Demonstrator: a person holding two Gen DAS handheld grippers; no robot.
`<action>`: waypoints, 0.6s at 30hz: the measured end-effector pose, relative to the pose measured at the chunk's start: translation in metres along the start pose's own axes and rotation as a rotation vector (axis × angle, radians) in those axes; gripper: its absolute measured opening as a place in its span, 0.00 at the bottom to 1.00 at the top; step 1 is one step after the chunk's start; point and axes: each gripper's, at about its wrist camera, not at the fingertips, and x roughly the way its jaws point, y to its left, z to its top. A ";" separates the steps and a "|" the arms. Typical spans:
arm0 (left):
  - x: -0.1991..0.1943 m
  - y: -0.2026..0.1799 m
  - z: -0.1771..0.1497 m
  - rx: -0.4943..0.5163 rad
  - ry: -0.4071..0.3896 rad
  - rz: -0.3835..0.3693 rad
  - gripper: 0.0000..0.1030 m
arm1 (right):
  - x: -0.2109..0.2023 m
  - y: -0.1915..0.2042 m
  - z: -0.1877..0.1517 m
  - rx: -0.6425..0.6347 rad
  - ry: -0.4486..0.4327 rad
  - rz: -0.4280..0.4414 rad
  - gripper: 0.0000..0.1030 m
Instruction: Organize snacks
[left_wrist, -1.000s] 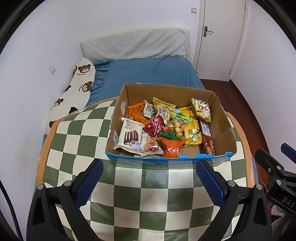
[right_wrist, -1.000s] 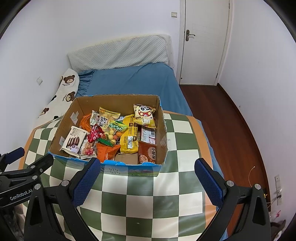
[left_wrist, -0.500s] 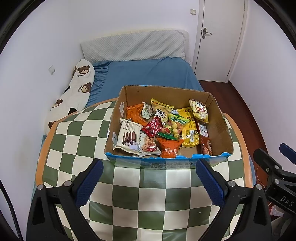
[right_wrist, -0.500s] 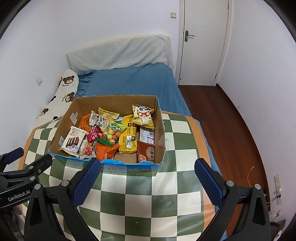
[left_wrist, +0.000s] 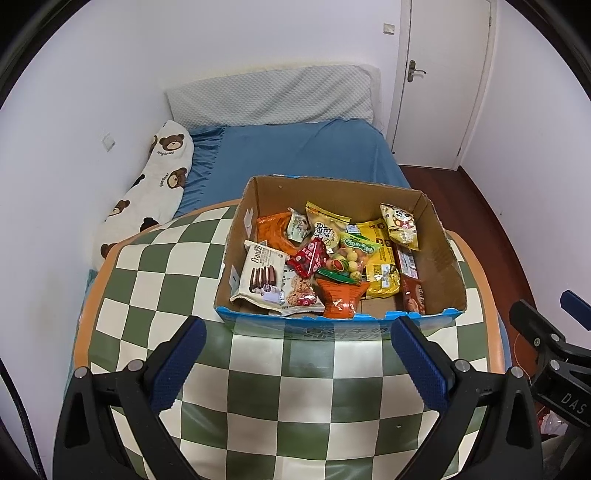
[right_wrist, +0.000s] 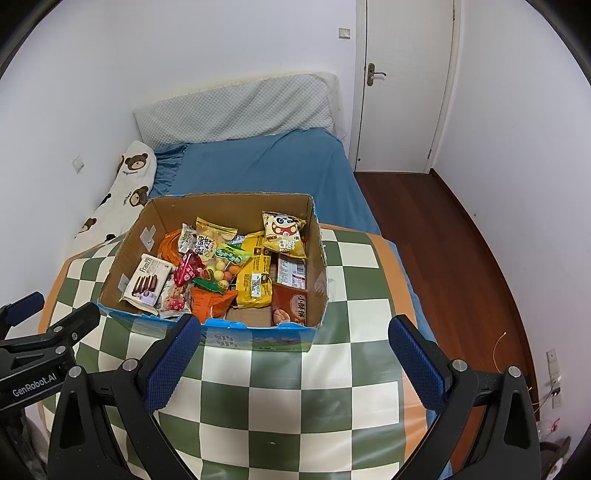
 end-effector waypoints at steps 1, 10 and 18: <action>0.000 0.000 0.000 0.000 -0.001 0.001 1.00 | -0.001 0.000 0.000 -0.001 -0.001 -0.002 1.00; -0.003 -0.002 0.000 0.004 -0.002 -0.001 1.00 | -0.003 -0.002 0.000 -0.002 -0.005 -0.003 1.00; -0.003 -0.001 0.000 0.000 -0.007 -0.005 1.00 | -0.004 0.000 0.001 -0.003 -0.006 0.003 1.00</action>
